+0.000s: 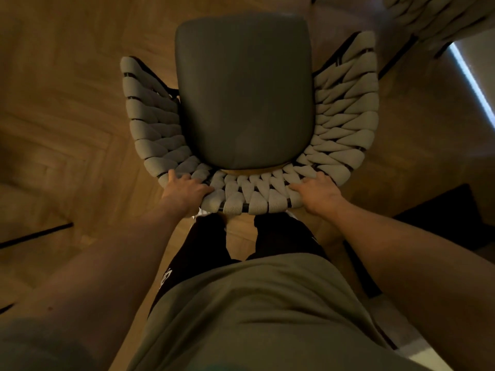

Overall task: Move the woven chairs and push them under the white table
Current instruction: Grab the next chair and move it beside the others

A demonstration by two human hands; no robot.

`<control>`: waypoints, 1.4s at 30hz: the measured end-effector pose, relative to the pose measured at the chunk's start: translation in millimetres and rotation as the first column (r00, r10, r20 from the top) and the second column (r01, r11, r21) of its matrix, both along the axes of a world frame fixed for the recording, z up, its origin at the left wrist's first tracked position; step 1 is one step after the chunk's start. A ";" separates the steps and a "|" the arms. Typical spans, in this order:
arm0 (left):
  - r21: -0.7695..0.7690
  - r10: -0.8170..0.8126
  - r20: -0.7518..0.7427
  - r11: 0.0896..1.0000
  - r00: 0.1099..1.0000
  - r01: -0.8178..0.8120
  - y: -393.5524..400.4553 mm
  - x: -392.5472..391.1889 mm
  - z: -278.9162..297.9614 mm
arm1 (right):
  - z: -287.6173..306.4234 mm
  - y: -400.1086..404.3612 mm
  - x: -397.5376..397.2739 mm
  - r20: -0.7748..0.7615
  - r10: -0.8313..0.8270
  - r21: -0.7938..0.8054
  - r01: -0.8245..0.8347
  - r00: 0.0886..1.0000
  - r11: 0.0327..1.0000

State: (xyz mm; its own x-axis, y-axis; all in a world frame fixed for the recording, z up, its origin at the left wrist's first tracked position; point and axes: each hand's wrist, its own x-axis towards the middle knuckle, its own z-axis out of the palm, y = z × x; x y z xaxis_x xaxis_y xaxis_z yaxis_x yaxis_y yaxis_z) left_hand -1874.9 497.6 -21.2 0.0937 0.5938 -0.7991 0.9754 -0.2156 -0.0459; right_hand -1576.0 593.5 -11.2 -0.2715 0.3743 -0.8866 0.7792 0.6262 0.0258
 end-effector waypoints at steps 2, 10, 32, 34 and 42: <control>0.002 -0.068 -0.011 0.998 0.998 0.068 4.0 -12.9 2.9 | 1.1 -15.9 -8.4 0.007 -0.060 -0.004 0.060 0.998 0.998; -0.019 -0.331 -0.022 0.944 0.943 0.330 37.7 -51.8 7.0 | -0.6 -66.6 -37.9 0.002 -0.311 -0.002 0.311 0.950 0.950; -0.071 -0.843 -0.043 0.538 0.536 0.840 185.2 -79.0 7.8 | 3.0 -110.2 -140.2 -0.032 -0.857 -0.007 0.857 0.515 0.515; -0.052 -0.884 -0.041 0.467 0.465 0.883 201.3 -78.6 7.5 | 1.1 -111.3 -155.3 -0.026 -0.890 0.002 0.890 0.455 0.456; -0.058 -0.982 -0.040 0.185 0.183 0.981 256.7 -44.7 6.8 | 5.7 -109.8 -191.6 0.006 -0.985 -0.001 0.985 0.175 0.175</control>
